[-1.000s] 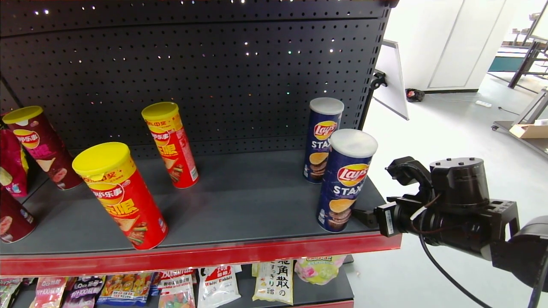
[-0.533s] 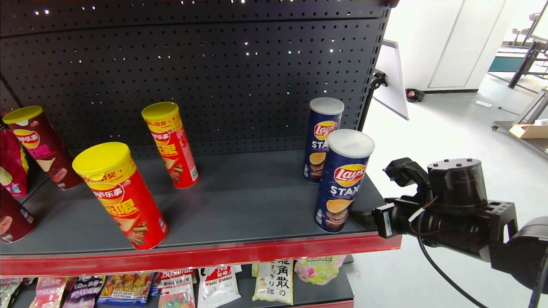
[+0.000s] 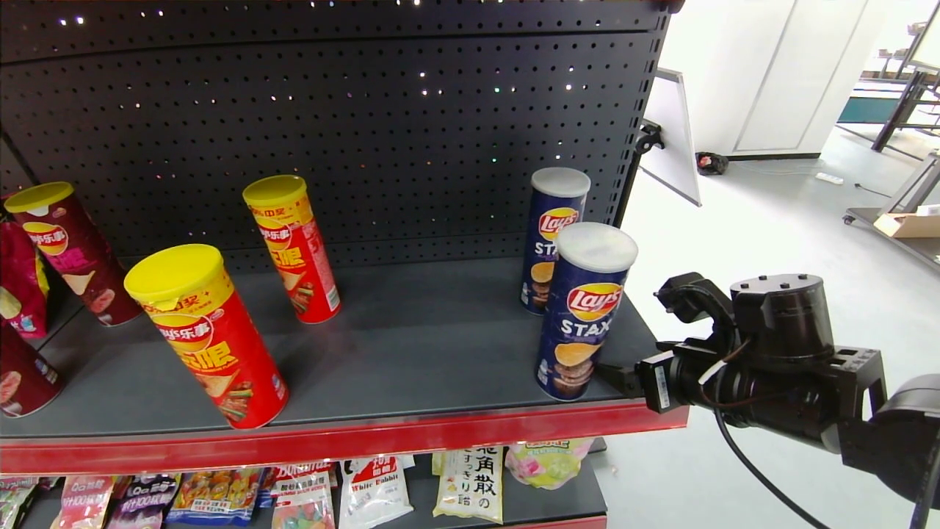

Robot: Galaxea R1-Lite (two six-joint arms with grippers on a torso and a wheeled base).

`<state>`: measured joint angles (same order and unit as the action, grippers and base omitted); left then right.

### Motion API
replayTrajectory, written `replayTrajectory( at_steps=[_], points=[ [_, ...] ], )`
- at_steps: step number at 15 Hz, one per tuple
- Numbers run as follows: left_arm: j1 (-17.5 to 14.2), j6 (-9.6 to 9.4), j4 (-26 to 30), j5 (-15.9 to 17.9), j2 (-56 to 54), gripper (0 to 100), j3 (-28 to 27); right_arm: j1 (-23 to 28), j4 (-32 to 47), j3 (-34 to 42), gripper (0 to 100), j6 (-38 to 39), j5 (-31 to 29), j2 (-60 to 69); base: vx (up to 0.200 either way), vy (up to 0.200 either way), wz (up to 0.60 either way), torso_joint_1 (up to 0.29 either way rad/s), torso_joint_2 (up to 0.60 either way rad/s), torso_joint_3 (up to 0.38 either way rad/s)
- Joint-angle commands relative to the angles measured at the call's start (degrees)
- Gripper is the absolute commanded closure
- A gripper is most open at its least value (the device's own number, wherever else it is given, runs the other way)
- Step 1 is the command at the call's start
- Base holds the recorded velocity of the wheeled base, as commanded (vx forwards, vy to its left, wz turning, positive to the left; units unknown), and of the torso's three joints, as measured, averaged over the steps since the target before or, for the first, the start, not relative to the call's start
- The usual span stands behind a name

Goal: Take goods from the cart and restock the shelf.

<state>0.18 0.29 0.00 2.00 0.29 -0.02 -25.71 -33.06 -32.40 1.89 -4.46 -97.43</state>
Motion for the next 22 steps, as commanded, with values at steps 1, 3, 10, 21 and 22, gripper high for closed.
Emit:
replayTrajectory(
  at_steps=[1, 3, 10, 21, 22],
  points=[
    [-0.01, -0.03, 0.0, 0.02, 0.06, 0, 0.02, -0.31, 0.01, 0.23, 0, 0.04, -0.02, 0.13, 0.0, 0.0, 0.0, 0.0, 0.0, 0.0],
    [-0.01, -0.03, 0.0, 0.02, 0.06, 0, 0.02, -0.31, 0.01, 0.06, 0, 0.04, -0.02, 0.13, 0.0, 0.0, 0.0, 0.0, 0.0, 0.0],
    [-0.01, 0.06, 0.0, 0.02, 0.06, 0, 0.02, 0.49, 0.01, 1.11, 0, 0.13, -0.02, 1.1, 0.0, 0.0, 0.0, 0.0, 0.0, 0.0],
    [-0.01, -0.03, 0.0, 0.02, 0.06, 0, 0.02, 4.0, -0.25, 6.74, 0, 0.31, -0.37, 13.23, 0.0, 0.0, 0.0, 0.0, 0.0, 0.0],
    [-0.01, 0.06, 0.0, 0.02, 0.06, 0, 0.02, 4.09, -0.25, 6.47, 0, 0.57, -0.37, 13.23, 0.0, 0.0, 0.0, 0.0, 0.0, 0.0]
  ],
)
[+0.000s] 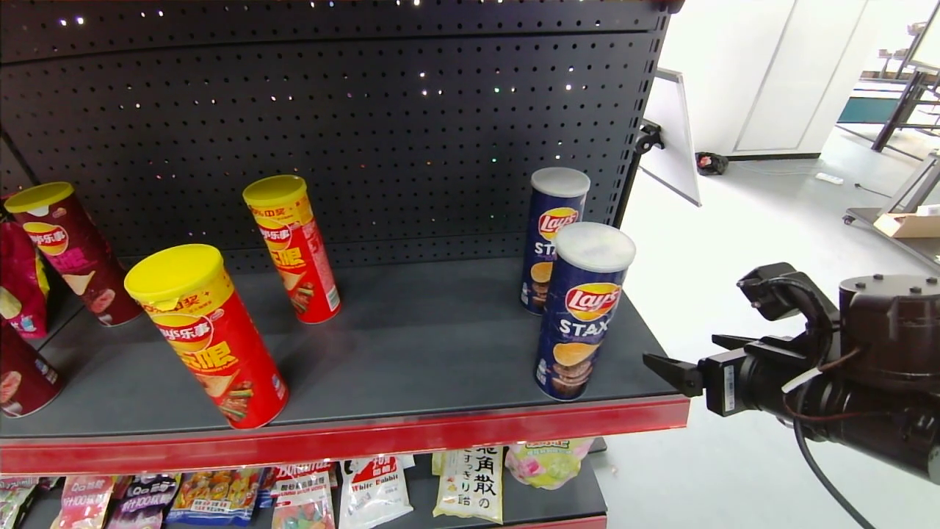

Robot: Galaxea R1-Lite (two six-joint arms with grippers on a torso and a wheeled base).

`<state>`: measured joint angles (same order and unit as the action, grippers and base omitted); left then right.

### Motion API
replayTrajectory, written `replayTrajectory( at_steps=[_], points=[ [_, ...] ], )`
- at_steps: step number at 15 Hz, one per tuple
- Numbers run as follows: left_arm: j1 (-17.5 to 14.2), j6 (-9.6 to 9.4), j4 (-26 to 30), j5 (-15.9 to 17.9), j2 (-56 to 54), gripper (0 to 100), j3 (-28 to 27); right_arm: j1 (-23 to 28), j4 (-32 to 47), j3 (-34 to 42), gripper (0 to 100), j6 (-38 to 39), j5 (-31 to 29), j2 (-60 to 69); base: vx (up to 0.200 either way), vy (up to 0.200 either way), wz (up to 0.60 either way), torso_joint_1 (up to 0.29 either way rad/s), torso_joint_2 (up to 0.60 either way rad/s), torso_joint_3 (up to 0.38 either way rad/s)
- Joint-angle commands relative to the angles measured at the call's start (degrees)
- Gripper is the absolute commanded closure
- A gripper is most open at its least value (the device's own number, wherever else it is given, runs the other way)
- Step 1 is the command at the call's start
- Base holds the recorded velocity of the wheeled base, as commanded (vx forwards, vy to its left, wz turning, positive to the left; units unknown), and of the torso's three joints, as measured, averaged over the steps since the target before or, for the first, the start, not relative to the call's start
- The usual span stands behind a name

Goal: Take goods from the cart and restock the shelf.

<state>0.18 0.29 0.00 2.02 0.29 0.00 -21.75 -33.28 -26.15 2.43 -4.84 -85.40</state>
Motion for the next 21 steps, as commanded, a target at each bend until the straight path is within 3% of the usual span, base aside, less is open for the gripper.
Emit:
replayTrajectory(
  at_steps=[1, 21],
  points=[
    [-0.01, -0.03, 0.0, 0.0, 0.06, 0, 0.0, 0.13, 0.06, -0.13, 0, 0.12, 0.01, 1.2, 0.0, 0.0, 0.0, 0.0, 0.0, 0.0],
    [-0.01, 0.06, 0.0, 0.0, 0.06, 0, -0.09, -2.07, -0.03, -2.86, 0, 0.21, 0.01, -10.23, 0.0, 0.0, 0.0, 0.0, 0.0, 0.0]
  ],
)
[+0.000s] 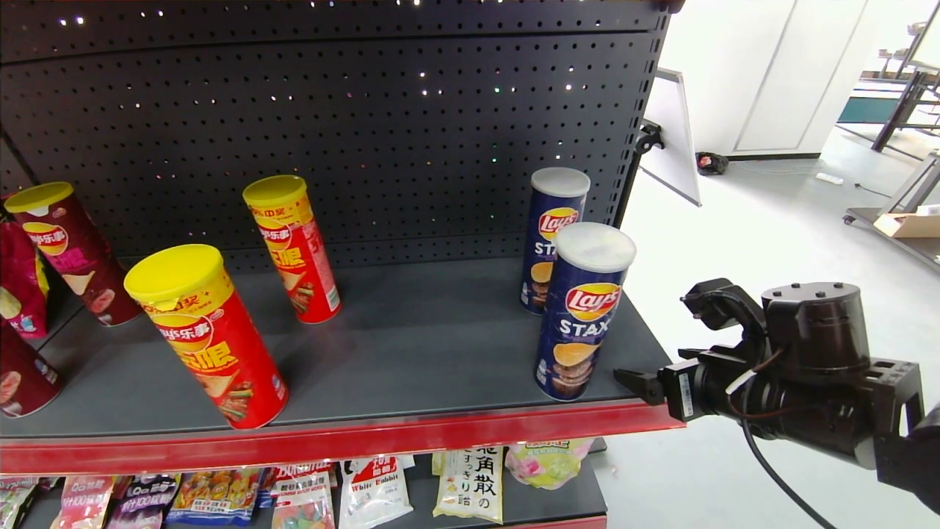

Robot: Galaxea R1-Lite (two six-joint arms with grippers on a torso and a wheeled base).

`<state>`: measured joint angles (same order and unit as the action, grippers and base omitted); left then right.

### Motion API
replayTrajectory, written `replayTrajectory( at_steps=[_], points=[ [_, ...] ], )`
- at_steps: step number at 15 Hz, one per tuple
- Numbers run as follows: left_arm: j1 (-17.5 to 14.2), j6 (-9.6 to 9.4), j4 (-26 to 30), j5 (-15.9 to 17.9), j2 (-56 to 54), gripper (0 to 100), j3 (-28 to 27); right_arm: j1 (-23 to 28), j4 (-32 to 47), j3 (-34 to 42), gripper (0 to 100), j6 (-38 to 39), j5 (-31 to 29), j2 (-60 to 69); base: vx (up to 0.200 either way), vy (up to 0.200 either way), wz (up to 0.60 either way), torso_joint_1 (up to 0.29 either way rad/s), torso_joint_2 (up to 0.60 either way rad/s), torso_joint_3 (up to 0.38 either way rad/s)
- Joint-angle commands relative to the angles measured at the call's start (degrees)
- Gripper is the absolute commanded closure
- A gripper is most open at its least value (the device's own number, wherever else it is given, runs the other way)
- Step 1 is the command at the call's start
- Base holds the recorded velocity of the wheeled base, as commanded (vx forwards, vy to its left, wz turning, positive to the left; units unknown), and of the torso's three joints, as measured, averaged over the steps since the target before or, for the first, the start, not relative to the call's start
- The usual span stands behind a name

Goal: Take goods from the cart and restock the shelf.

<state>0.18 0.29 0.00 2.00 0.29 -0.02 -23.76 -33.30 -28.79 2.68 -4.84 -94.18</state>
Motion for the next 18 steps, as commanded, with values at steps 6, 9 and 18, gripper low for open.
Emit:
replayTrajectory(
  at_steps=[6, 9, 18],
  points=[
    [-0.01, 0.06, 0.0, 0.02, 0.06, 0, 0.02, -0.32, -0.01, -2.67, 0, -0.22, -0.08, -3.29, 0.0, 0.0, 0.0, 0.0, 0.0, 0.0],
    [-0.01, -0.03, 0.0, 0.02, 0.06, 0, -0.06, -1.03, -0.01, -3.2, 0, -0.31, -0.08, -3.46, 0.0, 0.0, 0.0, 0.0, 0.0, 0.0],
    [-0.01, 0.06, 0.0, 0.02, 0.06, 0, 0.02, -3.49, -0.01, -3.55, 0, -0.48, -1.84, -3.9, 0.0, 0.0, 0.0, 0.0, 0.0, 0.0]
  ],
)
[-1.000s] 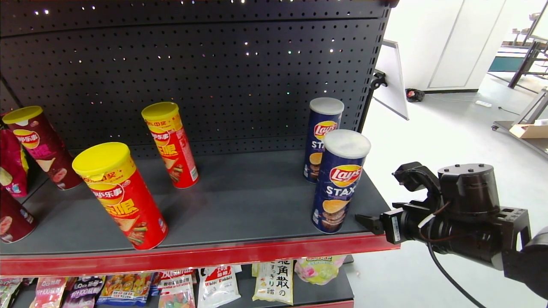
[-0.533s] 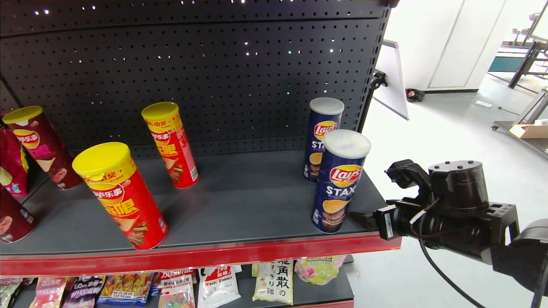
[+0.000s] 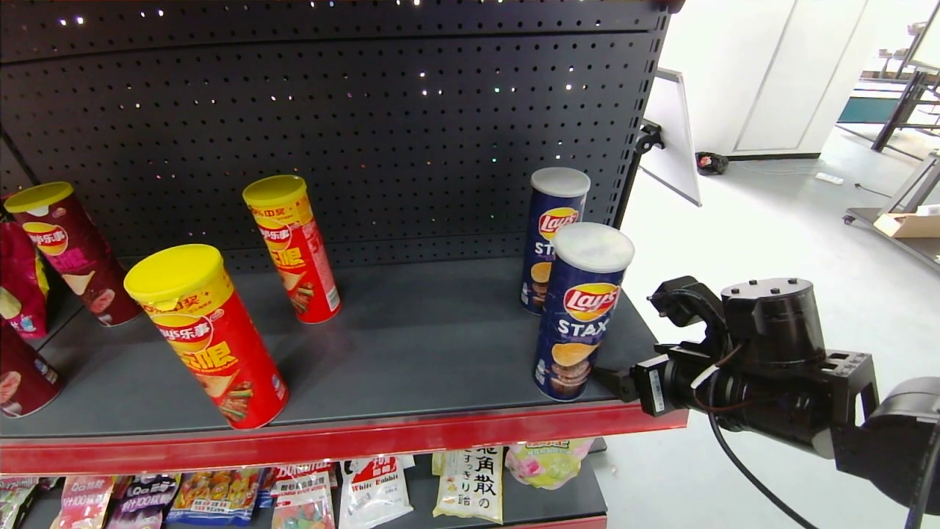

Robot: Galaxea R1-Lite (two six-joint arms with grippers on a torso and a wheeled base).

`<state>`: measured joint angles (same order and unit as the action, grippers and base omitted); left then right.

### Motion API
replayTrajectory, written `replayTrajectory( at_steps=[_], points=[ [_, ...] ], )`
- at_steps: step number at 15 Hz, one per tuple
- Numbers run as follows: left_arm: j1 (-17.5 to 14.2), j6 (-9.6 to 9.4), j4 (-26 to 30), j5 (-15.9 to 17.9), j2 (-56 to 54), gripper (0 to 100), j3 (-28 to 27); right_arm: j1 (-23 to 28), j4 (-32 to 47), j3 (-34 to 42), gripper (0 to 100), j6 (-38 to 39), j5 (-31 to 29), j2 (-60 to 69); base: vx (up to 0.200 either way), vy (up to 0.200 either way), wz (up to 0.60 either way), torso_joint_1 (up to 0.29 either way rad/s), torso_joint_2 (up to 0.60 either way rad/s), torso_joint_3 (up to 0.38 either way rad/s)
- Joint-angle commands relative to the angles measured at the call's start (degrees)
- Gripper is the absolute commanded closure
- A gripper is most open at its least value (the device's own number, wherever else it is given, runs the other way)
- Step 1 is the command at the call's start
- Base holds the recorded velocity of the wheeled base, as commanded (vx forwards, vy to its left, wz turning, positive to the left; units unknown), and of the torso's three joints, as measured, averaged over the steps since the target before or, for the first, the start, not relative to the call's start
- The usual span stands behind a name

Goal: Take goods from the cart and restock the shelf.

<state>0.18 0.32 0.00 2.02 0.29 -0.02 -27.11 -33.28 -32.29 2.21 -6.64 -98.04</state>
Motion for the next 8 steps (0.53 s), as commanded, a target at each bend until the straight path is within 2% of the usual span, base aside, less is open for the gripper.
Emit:
replayTrajectory(
  at_steps=[1, 8],
  points=[
    [-0.01, -0.05, 0.0, 0.0, 0.06, 0, 0.02, -0.4, -0.03, -0.14, 0, -0.01, -0.04, 0.04, 0.0, 0.0, 0.0, 0.0, 0.0, 0.0],
    [-0.01, 0.03, 0.0, 0.0, 0.06, 0, 0.02, -1.36, -0.03, -0.4, 0, -0.01, -0.04, 0.21, 0.0, 0.0, 0.0, 0.0, 0.0, 0.0]
  ],
)
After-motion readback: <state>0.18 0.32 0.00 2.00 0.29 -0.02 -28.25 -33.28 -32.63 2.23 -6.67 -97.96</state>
